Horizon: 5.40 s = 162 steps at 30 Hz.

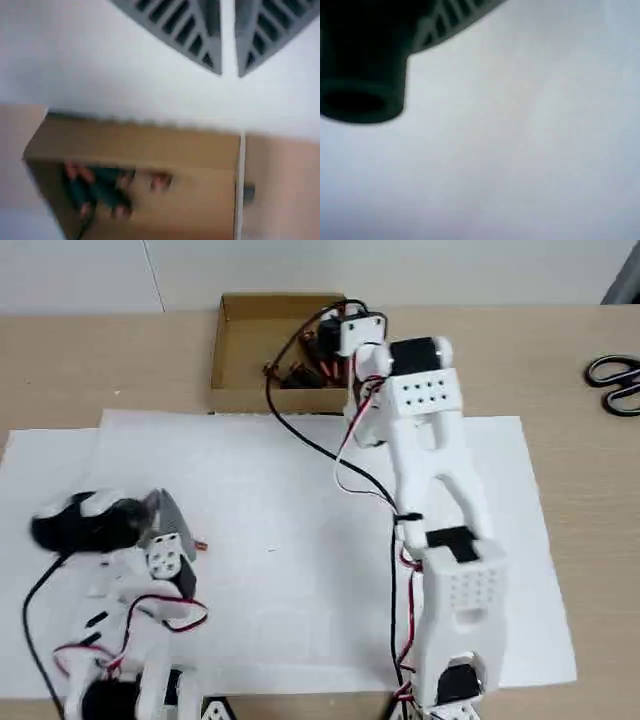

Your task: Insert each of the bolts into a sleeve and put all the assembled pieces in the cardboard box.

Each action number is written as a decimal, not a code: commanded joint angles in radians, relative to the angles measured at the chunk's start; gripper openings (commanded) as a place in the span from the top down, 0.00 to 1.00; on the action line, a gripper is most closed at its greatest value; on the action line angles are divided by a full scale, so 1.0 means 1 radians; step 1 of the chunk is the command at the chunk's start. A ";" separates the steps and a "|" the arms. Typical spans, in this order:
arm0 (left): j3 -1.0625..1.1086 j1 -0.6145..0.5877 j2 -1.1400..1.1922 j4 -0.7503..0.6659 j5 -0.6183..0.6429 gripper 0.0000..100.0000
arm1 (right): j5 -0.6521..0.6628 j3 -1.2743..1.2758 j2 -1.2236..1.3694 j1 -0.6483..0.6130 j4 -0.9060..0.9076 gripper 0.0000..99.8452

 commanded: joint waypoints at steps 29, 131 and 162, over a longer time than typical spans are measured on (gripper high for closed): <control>-0.429 -0.239 0.899 0.143 0.545 0.99 | -0.006 0.973 -0.819 0.332 0.001 1.00; -0.371 -0.292 1.653 -0.127 0.629 0.92 | 0.028 1.040 -0.977 0.328 0.002 1.00; -0.731 -0.239 1.353 0.296 0.626 0.99 | 0.026 1.034 -0.986 0.326 0.002 1.00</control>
